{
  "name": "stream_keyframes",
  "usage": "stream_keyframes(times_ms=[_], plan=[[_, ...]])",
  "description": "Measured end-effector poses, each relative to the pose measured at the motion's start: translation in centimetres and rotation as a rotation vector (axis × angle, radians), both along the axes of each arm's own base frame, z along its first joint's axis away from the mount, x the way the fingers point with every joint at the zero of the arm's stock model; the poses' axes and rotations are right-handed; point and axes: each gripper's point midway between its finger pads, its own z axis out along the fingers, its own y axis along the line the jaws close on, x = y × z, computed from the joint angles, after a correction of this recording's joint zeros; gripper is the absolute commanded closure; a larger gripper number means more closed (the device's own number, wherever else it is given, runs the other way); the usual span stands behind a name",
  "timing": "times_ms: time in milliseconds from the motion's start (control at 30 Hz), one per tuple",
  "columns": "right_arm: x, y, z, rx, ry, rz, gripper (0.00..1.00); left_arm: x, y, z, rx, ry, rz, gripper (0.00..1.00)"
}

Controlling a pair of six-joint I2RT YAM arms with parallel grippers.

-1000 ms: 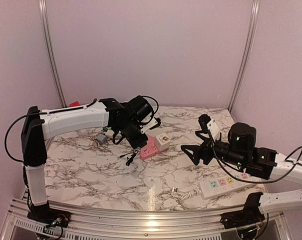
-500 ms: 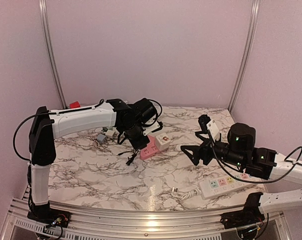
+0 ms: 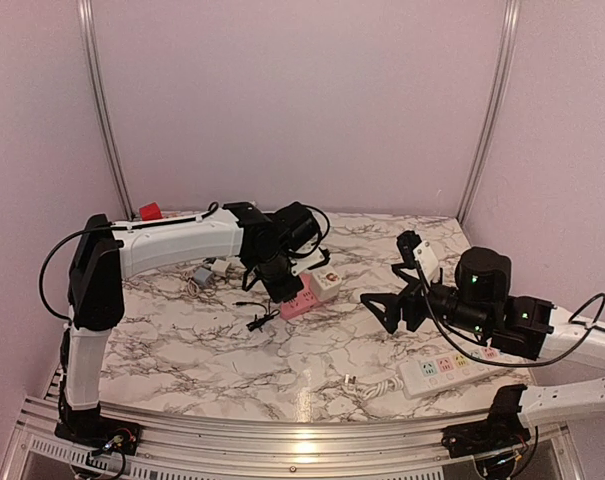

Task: Insert the plug
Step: Insert the socket into the socket slot.

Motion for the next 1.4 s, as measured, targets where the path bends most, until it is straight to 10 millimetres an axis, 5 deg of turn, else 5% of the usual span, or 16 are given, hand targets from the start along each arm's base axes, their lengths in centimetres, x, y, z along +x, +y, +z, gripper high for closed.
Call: stream_keyframes(times_ms=[1400], plan=[[0.2, 0.2, -1.1, -0.024, 0.02, 0.0, 0.02, 0.6, -0.6, -1.4, 0.015, 0.017, -0.006, 1.0]])
